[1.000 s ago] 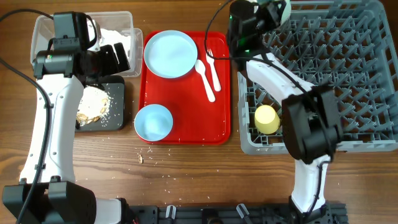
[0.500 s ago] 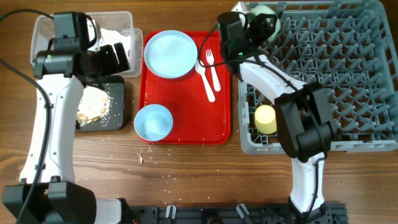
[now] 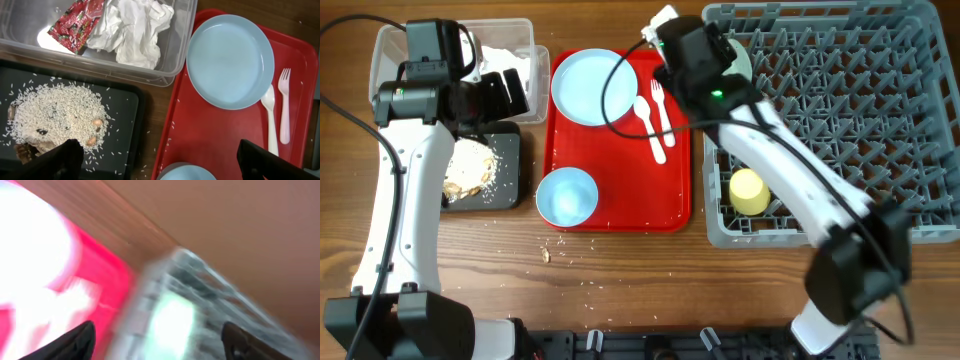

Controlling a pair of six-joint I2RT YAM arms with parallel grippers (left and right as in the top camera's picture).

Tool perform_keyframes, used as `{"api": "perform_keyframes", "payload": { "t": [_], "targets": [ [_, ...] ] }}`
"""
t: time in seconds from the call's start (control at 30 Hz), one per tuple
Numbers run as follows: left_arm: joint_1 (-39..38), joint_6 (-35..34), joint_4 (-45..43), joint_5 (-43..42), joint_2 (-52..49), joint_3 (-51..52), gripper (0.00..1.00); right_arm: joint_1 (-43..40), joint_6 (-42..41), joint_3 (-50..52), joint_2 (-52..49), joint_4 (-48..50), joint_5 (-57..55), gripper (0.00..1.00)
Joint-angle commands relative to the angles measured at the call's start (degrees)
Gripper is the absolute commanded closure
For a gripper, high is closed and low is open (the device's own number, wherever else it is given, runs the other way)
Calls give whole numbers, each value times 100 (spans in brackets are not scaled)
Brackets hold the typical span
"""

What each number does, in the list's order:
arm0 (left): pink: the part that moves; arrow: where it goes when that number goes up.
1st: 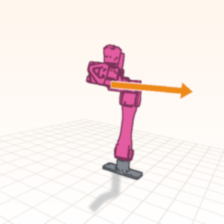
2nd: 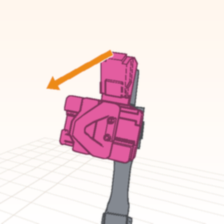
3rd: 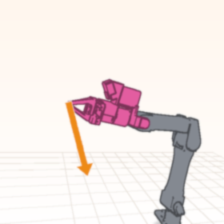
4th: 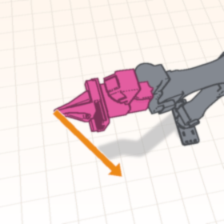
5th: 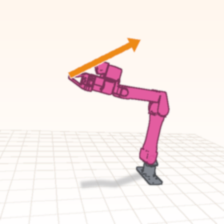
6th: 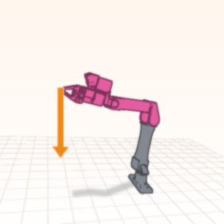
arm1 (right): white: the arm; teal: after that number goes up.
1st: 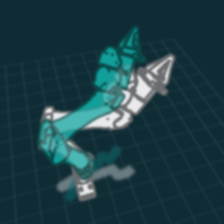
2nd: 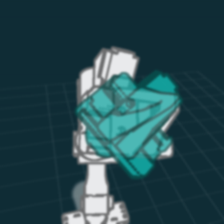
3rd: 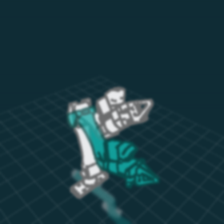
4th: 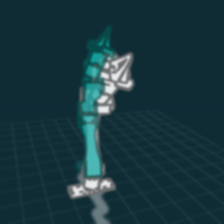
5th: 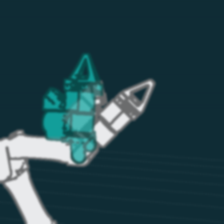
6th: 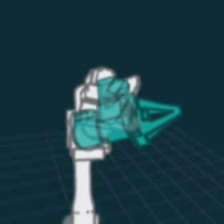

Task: Sort waste into correct bins and load items into the dishwasher rack
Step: 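Grasp the blue bowl with right gripper and place it in the rack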

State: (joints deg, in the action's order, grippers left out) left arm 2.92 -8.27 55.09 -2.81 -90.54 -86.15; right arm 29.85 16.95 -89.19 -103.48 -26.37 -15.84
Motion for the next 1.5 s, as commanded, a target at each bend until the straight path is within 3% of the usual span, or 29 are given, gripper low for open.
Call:
{"api": "perform_keyframes", "payload": {
  "t": [0.0, 0.1, 0.17, 0.23, 0.37, 0.43, 0.5, 0.57, 0.73, 0.8, 0.9, 0.97, 1.0, 1.07, 1.23, 1.33, 1.47],
  "targets": [
    [20, -11, -15, 52, -33, -33, 0, 83, -3029, 66, 55, -509, 4430, 8],
    [20, -11, -15, 52, -33, -33, 0, 356, -3665, 415, -181, -603, 4631, 15],
    [20, -11, -15, 52, -33, -33, 0, 702, -3818, 693, -479, -605, 4511, 28],
    [20, -11, -15, 52, -33, -33, 0, 1001, -4481, 905, -839, -649, 4063, 34],
    [20, -11, -15, 52, -35, -33, 0, 1292, -4850, 933, -1580, -723, 3989, 39],
    [20, -11, -15, 52, -33, -33, 0, 1322, -4852, 933, -1698, -756, 4004, 55],
    [20, -11, -15, 52, -33, -33, 0, 1290, -4865, 929, -1665, -734, 3939, 81],
    [20, -11, -15, 52, -33, -33, 0, 1182, -4865, 916, -1617, -734, 3939, 96],
    [20, -11, -15, 52, -33, -33, 0, 468, -4483, 861, -372, -1340, 3272, 96],
    [20, -11, -15, 52, -33, -33, 0, 2, -4398, 699, 603, -1958, 2149, 96],
    [20, -13, -15, 52, -33, -33, 0, -564, -4387, 675, 1799, -2144, -155, 96],
    [20, -11, -15, 52, -33, -33, 0, -772, -3926, 675, 2197, -2315, -1652, 96],
    [20, -11, -15, 52, -33, -33, 0, -811, -3303, 678, 2234, -2540, -2846, 96],
    [20, -11, -15, 52, -33, -33, 0, -807, -2667, 743, 2072, -2627, -3694, 96],
    [20, -13, -15, 52, -33, -33, 0, -789, -881, 756, 872, -2446, -4557, 96],
    [20, -11, -15, 52, -33, -33, 0, -752, -247, 756, 74, -2288, -5239, 96],
    [20, -13, -15, 52, -33, -33, 0, -577, 197, 756, -431, -1862, -5313, 96]
  ]
}}
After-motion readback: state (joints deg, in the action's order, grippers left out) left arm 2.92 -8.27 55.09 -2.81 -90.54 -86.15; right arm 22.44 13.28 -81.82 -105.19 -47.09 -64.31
